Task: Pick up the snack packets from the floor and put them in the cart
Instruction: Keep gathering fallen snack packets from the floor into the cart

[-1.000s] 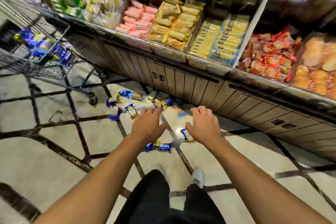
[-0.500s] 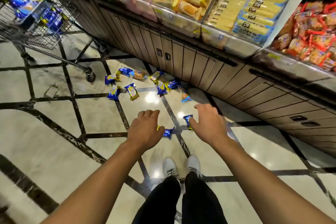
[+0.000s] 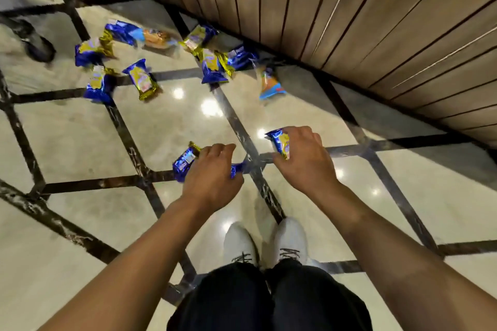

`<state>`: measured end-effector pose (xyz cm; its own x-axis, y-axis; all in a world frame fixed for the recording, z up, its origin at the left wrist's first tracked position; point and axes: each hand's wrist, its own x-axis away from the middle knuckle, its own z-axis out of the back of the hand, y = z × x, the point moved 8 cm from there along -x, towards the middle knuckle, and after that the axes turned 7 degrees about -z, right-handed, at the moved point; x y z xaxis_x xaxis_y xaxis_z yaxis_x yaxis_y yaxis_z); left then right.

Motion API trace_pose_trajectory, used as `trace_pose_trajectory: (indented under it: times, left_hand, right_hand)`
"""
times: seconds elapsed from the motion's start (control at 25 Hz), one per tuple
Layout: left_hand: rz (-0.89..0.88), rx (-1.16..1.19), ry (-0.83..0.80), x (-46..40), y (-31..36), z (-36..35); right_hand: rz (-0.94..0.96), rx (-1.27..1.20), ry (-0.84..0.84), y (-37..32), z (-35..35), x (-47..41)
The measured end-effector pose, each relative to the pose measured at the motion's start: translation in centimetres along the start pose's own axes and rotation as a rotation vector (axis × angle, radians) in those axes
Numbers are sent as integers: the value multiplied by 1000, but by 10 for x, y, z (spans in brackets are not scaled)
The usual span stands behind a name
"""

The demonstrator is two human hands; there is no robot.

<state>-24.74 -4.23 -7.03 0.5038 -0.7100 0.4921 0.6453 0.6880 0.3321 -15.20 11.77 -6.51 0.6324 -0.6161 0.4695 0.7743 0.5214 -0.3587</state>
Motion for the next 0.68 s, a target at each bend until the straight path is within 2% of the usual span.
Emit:
trace_pose_trajectory:
  times: [0.24,0.36,0.44,0.68]
  left_hand:
    - [-170,-201,-176,-85,-53,-144]
    - [-277,-320,-297,-110,-72,-197]
    - [-282,-349,-353,-120,-88,-225]
    - [-322,-533,-244,-142,-117,-252]
  right_hand:
    - [35,135,-71,71,-130,-90]
    - [68,141,-45,78,-175,-130]
    - [55,139,-8,83,-195,-150]
    - [11,214,45,98,-228,-176]
